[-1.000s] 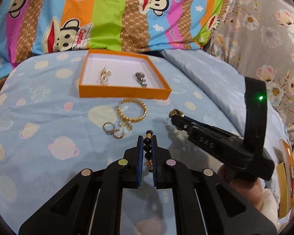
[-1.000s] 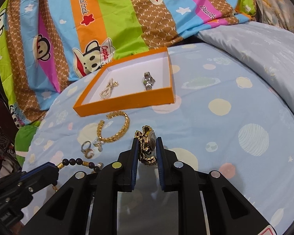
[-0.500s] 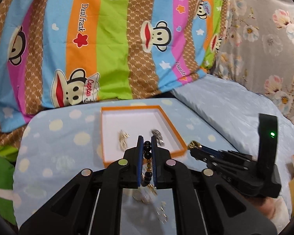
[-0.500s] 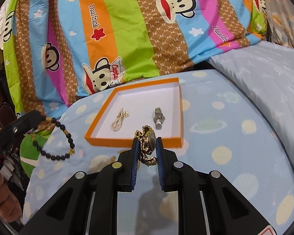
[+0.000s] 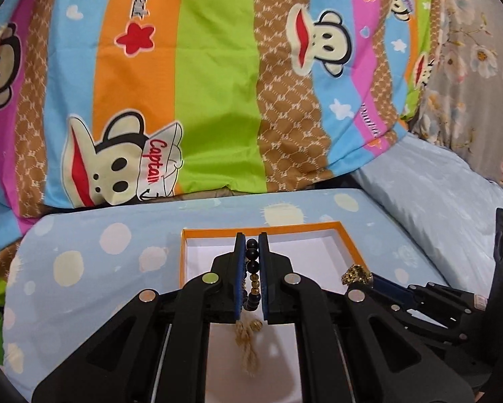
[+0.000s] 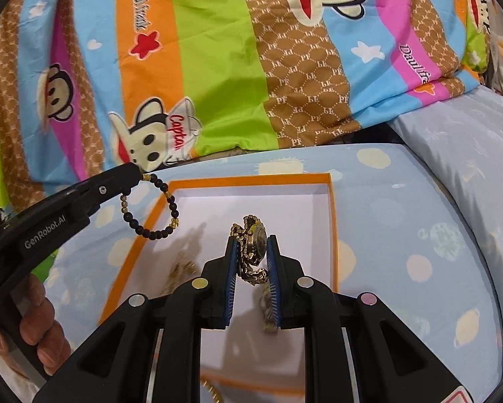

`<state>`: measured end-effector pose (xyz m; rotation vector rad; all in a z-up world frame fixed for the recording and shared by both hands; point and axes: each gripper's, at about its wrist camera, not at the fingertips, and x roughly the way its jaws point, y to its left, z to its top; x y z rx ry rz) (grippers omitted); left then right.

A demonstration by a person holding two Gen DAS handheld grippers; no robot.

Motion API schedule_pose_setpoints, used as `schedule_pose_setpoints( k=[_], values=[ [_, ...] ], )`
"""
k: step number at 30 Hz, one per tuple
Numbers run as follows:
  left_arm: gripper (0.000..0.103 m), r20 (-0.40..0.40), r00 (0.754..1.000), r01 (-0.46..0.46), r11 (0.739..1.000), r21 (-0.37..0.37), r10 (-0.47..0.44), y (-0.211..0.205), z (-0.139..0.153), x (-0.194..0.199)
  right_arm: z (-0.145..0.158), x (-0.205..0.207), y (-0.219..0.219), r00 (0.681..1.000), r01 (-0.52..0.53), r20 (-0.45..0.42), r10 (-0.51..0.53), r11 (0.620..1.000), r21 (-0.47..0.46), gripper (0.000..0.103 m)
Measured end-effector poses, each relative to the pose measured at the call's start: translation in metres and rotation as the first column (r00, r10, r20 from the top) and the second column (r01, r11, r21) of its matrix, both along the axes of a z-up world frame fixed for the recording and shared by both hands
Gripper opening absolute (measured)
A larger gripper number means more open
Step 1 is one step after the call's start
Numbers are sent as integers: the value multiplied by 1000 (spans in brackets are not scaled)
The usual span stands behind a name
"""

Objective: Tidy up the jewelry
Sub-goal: 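Carry the bead bracelet and gold watch over the orange box with both tools, then open both tools to drop the items in the box and withdraw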

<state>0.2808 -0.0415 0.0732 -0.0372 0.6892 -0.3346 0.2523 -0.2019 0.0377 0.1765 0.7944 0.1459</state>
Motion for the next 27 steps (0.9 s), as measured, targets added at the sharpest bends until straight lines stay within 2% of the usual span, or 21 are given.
schedule_pose_setpoints(
  k=[6, 10, 13, 16, 22, 27],
  values=[
    [7, -38, 999, -11, 1000, 1, 11, -4, -20, 27, -22, 35, -4, 998, 14, -53, -16, 999, -39, 16],
    [7, -72, 997, -15, 1000, 0, 15, -4, -32, 36, -35, 43, -4, 996, 18, -89, -23, 999, -51, 16],
    [9, -69, 997, -25, 1000, -16, 24, -1, -32, 37, -37, 44, -4, 995, 25, -91, -31, 998, -61, 20],
    [18, -70, 997, -46, 998, -42, 43, 5, -29, 37, -30, 40, -8, 997, 44, -60, -48, 996, -71, 22],
    [19, -66, 994, -87, 993, -76, 83, 25, -18, 27, -8, 17, -20, 998, 70, -3, -70, 997, -31, 25],
    [19, -27, 996, -82, 994, -76, 80, 45, -3, -12, 8, -26, -24, 996, 72, 47, -70, 997, -38, 26]
  ],
)
